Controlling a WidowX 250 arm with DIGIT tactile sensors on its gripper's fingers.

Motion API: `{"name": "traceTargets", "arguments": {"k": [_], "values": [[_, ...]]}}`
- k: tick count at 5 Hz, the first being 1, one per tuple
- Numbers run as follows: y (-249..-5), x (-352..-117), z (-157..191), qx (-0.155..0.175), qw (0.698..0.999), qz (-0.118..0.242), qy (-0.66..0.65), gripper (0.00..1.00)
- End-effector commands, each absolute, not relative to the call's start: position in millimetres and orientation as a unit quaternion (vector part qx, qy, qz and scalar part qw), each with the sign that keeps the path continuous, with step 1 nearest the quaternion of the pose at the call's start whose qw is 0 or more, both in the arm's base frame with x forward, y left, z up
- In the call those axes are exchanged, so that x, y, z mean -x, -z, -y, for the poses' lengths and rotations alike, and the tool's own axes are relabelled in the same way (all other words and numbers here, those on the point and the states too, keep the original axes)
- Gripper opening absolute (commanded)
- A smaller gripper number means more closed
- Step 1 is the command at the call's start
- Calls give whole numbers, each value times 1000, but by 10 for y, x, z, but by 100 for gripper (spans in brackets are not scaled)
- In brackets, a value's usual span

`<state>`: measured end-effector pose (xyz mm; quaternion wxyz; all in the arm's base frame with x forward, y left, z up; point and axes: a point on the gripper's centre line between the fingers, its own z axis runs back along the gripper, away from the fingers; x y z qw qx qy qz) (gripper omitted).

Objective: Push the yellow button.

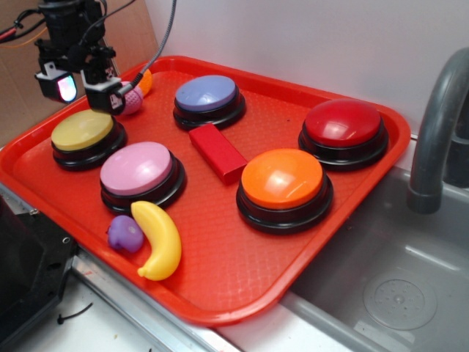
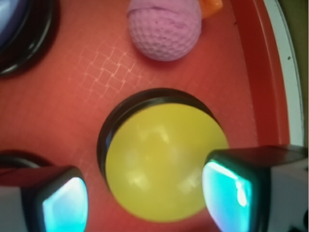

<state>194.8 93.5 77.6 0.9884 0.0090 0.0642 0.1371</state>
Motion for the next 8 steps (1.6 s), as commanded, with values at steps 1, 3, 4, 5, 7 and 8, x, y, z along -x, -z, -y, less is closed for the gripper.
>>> {"name": "traceTargets", "arguments": {"k": [1,3,4,5,7,8], "values": [[-1026,-1965,-1031,-31,990,-17,-139,100],[-1164,-1916,-1036,-30,989,0,-144,100],[-1248,-1893,-1045,-47,989,2,-141,100],[-1313,-1861,-1070,-37,989,5,-143,100],[-1440,-1829,-1116,-39,988,17,-151,100],[-1492,-1823,-1125,-44,987,20,-152,100]]}}
